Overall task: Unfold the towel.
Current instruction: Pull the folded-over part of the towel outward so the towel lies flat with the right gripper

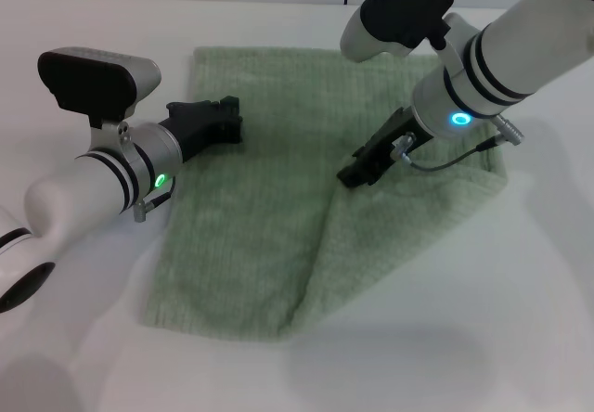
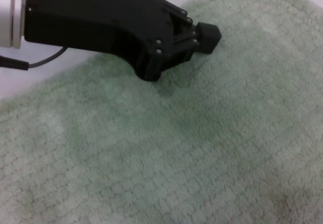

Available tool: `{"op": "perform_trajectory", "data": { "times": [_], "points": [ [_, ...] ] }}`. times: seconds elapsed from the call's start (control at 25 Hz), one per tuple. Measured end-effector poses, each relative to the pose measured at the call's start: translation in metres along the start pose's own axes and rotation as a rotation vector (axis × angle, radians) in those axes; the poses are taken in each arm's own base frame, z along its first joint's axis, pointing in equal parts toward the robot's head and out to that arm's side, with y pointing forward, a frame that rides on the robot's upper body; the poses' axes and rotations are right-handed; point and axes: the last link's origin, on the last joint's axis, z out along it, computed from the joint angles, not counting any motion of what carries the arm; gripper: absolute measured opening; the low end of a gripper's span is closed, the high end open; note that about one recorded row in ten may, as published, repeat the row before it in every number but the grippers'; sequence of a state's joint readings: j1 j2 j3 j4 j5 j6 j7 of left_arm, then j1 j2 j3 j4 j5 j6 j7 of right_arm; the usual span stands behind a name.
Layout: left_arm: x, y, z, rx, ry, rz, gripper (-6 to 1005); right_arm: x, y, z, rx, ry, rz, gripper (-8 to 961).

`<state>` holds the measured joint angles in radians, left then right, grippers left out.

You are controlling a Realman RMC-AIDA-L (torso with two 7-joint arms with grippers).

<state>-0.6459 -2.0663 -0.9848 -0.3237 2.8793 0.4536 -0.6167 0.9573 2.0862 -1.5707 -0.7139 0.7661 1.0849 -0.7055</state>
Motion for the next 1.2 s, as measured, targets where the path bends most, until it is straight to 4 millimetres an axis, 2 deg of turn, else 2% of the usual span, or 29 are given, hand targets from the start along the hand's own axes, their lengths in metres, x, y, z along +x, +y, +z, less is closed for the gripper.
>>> {"op": "perform_trajectory", "data": {
  "times": [0.12,0.36,0.56,0.88,1.12,1.2],
  "points": [
    [0.0,0.0,0.0,0.0,0.0,0.0,-2,0.0,0.0,0.0,-0.001,0.001,-0.001,528],
    [0.0,-0.001,0.0,0.001,0.0,0.0,-2,-0.001,0.003,-0.003,-0.006,0.008,-0.023,219],
    [0.0,-0.001,-0.001,0.002,0.0,0.0,-2,-0.004,0.013,-0.013,-0.012,0.01,-0.08,19],
    [0.0,-0.003,-0.001,0.006,0.0,-0.002,-1,-0.002,0.042,-0.06,-0.032,0.017,-0.211,19],
    [0.0,-0.003,-0.001,0.006,0.0,-0.002,-1,0.011,0.064,-0.089,-0.014,0.051,-0.31,35],
    [0.0,-0.003,-0.001,0.006,0.0,-0.002,-1,0.016,0.067,-0.092,-0.002,0.083,-0.325,40]
  ]
}}
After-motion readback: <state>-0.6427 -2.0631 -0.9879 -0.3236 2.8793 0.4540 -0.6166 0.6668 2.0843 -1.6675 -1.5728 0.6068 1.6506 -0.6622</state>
